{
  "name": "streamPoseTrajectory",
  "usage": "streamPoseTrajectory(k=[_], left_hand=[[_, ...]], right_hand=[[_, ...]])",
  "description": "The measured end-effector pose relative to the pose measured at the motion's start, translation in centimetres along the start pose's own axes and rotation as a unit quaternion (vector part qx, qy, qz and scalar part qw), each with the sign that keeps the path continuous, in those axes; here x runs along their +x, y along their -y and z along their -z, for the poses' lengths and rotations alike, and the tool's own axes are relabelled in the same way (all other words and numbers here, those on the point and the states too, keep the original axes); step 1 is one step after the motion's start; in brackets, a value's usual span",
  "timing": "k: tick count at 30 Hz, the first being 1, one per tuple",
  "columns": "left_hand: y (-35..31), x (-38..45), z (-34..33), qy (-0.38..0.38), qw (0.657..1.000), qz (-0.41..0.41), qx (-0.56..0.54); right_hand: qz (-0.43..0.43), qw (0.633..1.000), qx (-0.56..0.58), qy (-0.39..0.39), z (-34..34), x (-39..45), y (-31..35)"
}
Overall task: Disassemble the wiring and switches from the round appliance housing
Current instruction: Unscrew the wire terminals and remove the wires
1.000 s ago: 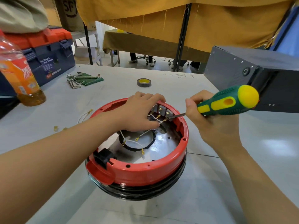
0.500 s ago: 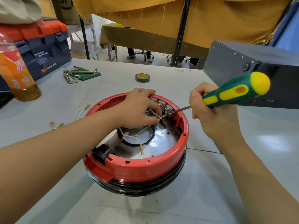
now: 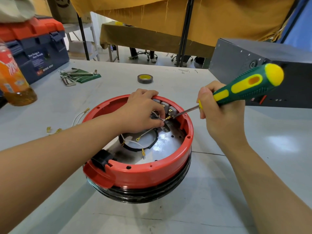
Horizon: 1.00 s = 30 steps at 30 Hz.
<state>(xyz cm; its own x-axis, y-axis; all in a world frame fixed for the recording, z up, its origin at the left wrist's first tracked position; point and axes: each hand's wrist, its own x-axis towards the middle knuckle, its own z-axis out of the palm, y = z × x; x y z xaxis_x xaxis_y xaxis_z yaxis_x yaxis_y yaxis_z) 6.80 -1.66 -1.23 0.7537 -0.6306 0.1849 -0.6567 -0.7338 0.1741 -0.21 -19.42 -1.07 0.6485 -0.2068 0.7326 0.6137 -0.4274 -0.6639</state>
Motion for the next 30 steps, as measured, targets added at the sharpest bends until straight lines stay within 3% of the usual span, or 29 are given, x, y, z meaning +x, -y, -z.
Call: streamPoseTrajectory(k=[6, 10, 12, 14, 20, 30], left_hand=[[-0.1, 0.0, 0.0, -0.001, 1.0, 0.001, 0.0], [-0.2, -0.1, 0.0, -0.003, 1.0, 0.001, 0.0], [-0.2, -0.1, 0.0, -0.003, 1.0, 0.001, -0.001], [-0.2, -0.1, 0.0, -0.002, 1.0, 0.001, -0.003], [-0.1, -0.1, 0.1, -0.003, 1.0, 0.003, -0.009], [0.0, 0.0, -0.1, -0.004, 1.0, 0.004, -0.005]], right_hand=[[0.015, 1.0, 0.0, 0.016, -0.1, -0.1, 0.0], [-0.071, 0.996, 0.059, -0.019, -0.3, 0.1, -0.5], [-0.106, 0.993, 0.052, 0.006, -1.2, -0.4, -0.8], [-0.092, 0.995, 0.01, 0.024, -1.7, -0.7, -0.8], [-0.037, 0.997, 0.051, -0.053, 0.3, 0.4, 0.0], [0.074, 0.996, -0.031, 0.038, 0.2, -0.3, 0.8]])
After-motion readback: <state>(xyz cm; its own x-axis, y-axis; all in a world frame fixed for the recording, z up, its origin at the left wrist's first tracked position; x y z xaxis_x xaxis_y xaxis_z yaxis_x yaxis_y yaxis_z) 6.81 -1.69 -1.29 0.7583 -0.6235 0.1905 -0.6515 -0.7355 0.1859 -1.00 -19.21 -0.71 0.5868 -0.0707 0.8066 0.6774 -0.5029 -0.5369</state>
